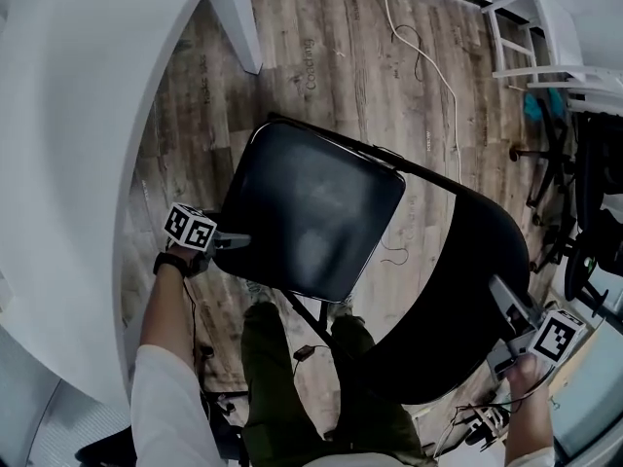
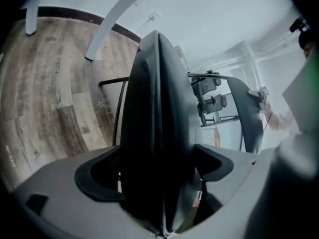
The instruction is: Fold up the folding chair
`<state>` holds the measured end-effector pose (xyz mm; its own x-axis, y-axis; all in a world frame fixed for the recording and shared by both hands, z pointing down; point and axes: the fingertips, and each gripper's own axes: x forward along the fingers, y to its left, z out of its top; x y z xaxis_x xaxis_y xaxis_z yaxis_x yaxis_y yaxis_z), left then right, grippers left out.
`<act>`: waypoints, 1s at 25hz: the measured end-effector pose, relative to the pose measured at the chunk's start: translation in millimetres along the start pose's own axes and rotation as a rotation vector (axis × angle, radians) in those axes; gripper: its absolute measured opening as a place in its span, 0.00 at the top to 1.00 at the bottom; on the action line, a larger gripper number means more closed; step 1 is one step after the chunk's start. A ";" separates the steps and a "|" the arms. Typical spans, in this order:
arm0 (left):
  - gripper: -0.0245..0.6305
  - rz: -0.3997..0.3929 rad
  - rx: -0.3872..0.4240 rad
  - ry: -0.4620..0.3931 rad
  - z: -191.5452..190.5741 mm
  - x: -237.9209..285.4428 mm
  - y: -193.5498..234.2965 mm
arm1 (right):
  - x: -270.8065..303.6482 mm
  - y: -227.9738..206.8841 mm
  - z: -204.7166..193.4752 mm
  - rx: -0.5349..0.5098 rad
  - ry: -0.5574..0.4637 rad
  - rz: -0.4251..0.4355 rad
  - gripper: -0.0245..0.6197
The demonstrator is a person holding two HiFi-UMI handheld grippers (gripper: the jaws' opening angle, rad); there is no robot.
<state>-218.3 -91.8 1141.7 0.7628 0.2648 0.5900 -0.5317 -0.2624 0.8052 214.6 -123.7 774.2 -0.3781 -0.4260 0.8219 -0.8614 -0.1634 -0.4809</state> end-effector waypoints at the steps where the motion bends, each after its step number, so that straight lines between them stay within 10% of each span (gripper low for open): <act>1: 0.26 -0.036 -0.012 0.008 -0.4 2.5 -0.7 | 1.9 3.2 0.0 -0.007 0.004 0.017 0.75; 11: 0.42 -0.302 -0.087 0.059 -9.5 16.7 -21.3 | 2.5 -2.3 -1.6 -0.014 0.015 0.014 0.79; 25: 0.48 -0.259 -0.066 0.029 -17.1 28.4 -78.4 | -35.6 -36.5 -0.8 0.019 0.039 0.067 0.85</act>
<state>-161.2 -47.9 1096.4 0.8663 0.3415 0.3645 -0.3439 -0.1214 0.9311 259.2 -101.9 762.7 -0.4484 -0.4016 0.7986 -0.8269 -0.1528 -0.5411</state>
